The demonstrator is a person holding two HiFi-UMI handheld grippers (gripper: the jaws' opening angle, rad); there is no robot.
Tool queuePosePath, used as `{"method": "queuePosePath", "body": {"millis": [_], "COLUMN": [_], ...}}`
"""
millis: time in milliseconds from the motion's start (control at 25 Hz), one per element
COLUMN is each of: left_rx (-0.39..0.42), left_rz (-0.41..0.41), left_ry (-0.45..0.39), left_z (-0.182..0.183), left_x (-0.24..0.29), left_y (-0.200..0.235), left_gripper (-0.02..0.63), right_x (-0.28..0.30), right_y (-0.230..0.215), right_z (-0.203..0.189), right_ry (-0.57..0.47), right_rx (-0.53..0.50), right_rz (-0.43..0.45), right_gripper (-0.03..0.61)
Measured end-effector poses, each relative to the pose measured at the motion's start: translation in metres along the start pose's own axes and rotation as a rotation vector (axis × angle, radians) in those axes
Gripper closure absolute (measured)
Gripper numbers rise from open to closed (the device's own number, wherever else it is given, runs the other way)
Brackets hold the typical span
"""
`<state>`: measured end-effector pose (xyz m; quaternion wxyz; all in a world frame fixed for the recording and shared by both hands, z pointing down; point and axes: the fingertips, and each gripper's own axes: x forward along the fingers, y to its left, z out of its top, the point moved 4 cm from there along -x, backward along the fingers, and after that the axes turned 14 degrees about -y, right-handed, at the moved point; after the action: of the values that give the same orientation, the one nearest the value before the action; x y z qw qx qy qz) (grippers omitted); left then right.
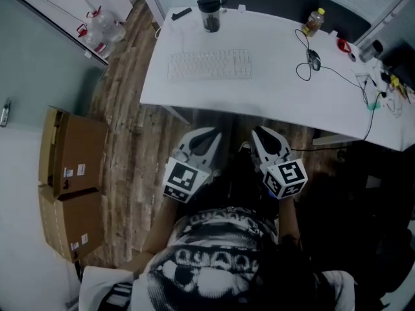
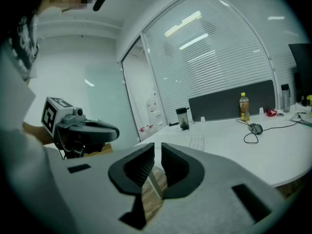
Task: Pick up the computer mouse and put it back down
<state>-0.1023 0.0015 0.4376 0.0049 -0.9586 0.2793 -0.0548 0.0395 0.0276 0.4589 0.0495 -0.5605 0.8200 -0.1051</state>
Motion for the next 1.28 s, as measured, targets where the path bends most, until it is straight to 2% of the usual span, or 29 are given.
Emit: {"method": "queuePosePath", "body": {"millis": [240,560,1280], "left_rx": [-0.002,0.005,0.027], "left_rz": [-0.042,-0.117,-0.189], "left_ry": [-0.023,-0.041,-0.045], "left_z": [-0.005,-0.008,-0.006], "left_x": [-0.029,-0.048,-0.052], "left_y": [-0.023,-0.057,-0.084], "left_gripper": [0.598,0.598,0.598], "right_x": [-0.023,-0.059,-0.086], "right_y": [0.036,0.06,0.065], "right_z": [-0.006,-0.019,-0.023], "right_ry": [-0.01,-0.013,-0.001], "right_rx": [-0.031,-0.027,-0.052], "right_rz": [-0.004,-0.036,-0.041], "right_gripper": [0.568,0.586,0.586]}}
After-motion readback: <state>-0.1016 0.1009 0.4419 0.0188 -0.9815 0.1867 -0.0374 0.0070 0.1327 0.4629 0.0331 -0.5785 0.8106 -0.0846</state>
